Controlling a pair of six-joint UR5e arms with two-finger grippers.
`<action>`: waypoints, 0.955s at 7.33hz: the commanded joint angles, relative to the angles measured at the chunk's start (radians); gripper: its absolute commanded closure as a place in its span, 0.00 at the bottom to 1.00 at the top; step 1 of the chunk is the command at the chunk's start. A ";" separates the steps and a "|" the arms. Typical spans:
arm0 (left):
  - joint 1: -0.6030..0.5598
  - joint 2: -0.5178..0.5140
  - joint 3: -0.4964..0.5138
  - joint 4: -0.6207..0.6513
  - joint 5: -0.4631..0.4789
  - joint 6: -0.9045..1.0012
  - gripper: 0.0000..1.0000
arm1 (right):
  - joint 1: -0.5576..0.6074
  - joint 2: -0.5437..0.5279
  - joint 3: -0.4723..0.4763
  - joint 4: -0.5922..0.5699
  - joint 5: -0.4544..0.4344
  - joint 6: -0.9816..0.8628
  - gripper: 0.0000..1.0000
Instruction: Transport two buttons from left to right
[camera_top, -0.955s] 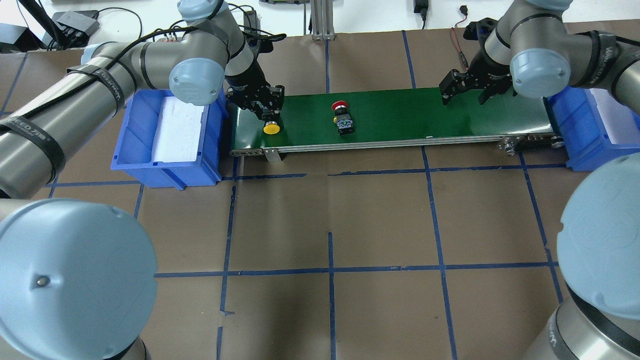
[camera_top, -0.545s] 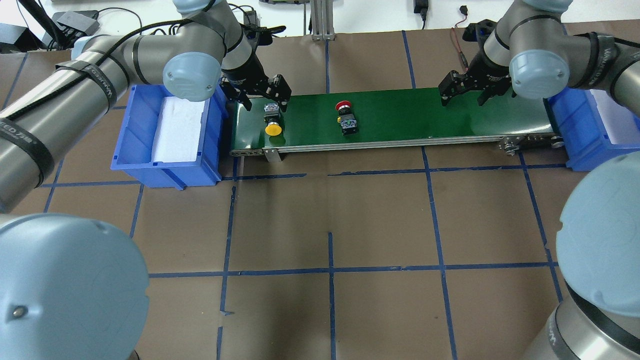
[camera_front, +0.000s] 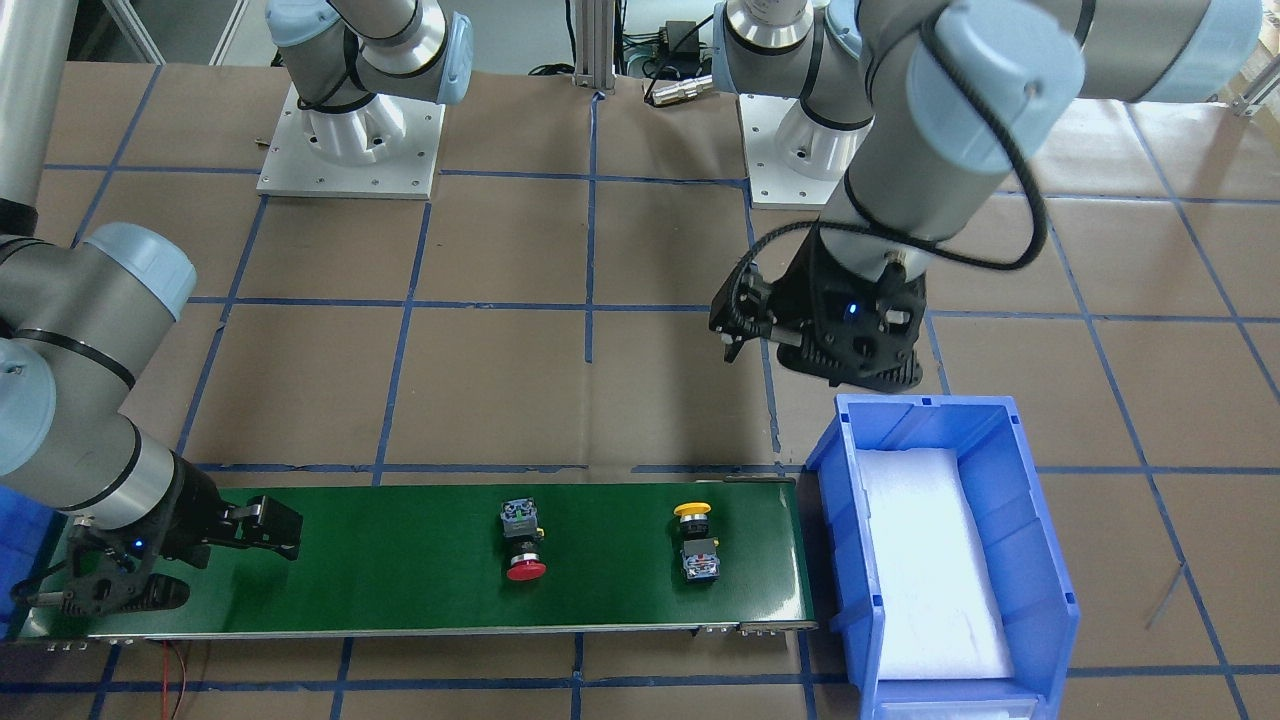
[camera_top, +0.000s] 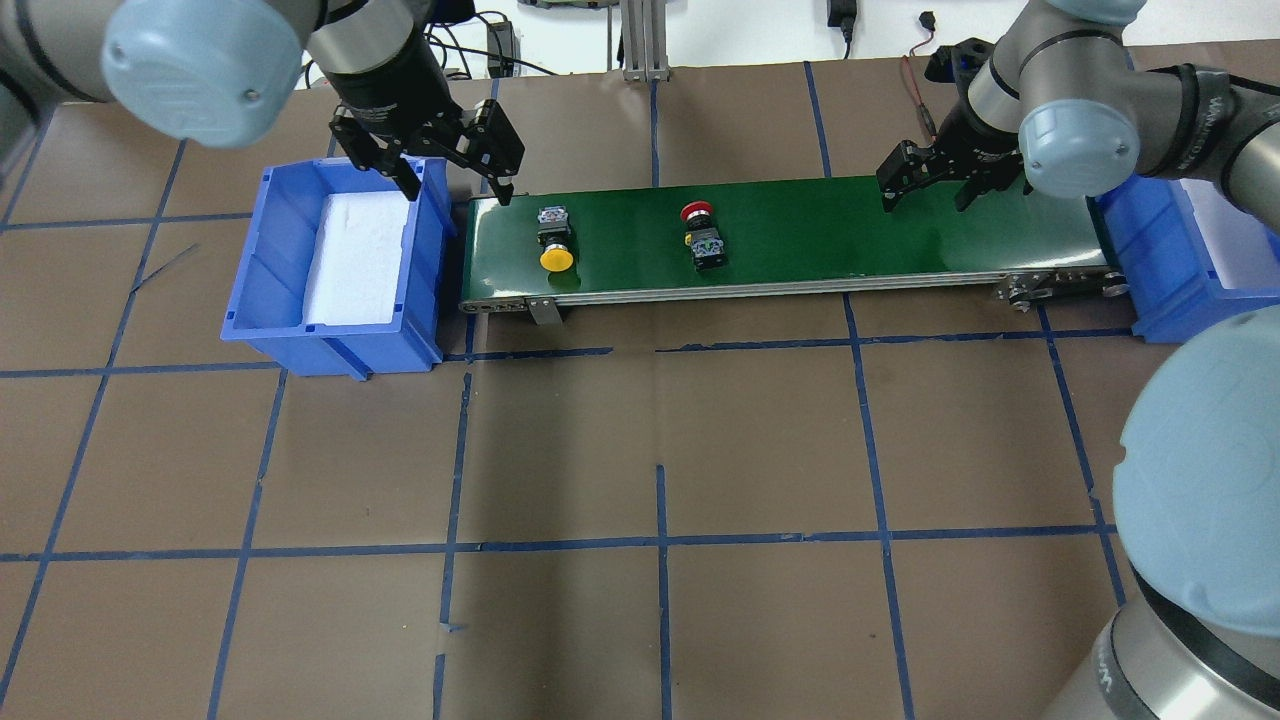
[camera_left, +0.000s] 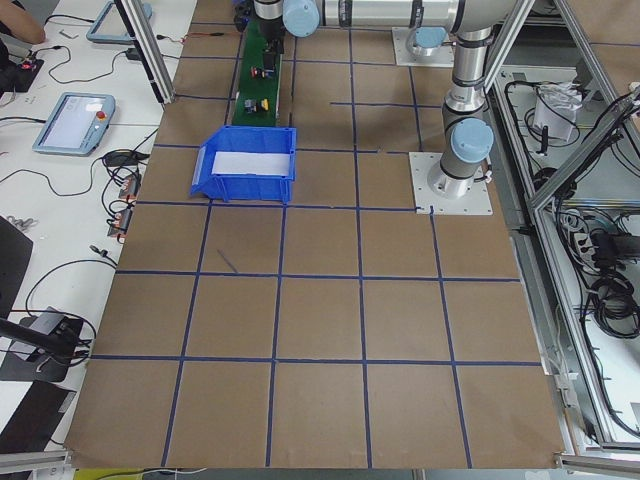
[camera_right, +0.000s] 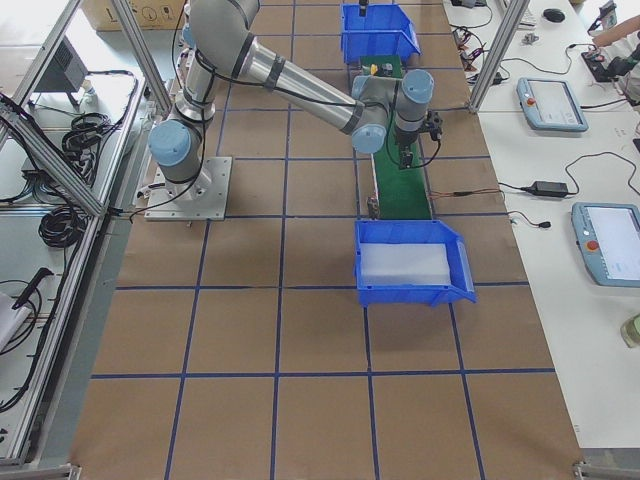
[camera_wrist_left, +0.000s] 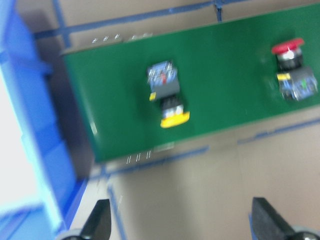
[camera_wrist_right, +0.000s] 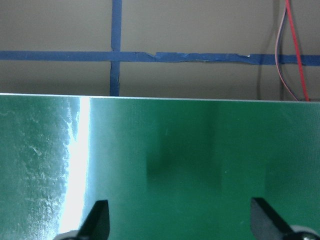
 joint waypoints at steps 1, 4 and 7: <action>0.008 0.104 -0.046 -0.106 0.041 -0.003 0.00 | 0.000 0.001 0.003 0.000 0.002 -0.001 0.00; 0.010 0.196 -0.171 -0.034 0.094 -0.009 0.00 | 0.000 0.001 0.003 -0.001 0.000 -0.001 0.00; 0.015 0.161 -0.139 -0.001 0.159 -0.024 0.00 | 0.000 0.001 0.003 -0.001 -0.004 -0.002 0.00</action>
